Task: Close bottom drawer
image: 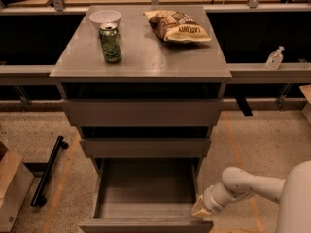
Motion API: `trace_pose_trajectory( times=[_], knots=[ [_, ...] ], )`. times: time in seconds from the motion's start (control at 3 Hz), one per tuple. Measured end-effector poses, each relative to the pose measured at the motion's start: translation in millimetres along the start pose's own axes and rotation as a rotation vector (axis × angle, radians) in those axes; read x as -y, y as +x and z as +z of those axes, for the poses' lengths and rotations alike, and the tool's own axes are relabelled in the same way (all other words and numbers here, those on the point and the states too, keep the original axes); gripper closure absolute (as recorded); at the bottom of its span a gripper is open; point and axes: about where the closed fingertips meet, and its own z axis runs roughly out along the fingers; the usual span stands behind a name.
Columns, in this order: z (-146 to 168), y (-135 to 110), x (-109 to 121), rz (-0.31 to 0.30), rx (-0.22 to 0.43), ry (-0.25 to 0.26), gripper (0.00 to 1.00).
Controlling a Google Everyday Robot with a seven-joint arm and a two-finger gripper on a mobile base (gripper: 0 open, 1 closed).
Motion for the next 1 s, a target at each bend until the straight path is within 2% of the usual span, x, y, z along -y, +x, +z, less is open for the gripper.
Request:
trace_pose_trajectory(
  times=[0.33, 1.0],
  knots=[
    [31.8, 21.4, 5.2, 0.04, 0.019, -0.021, 1.0],
    [64.8, 45.6, -5.9, 0.108, 0.048, -0.076, 1.0]
  ],
)
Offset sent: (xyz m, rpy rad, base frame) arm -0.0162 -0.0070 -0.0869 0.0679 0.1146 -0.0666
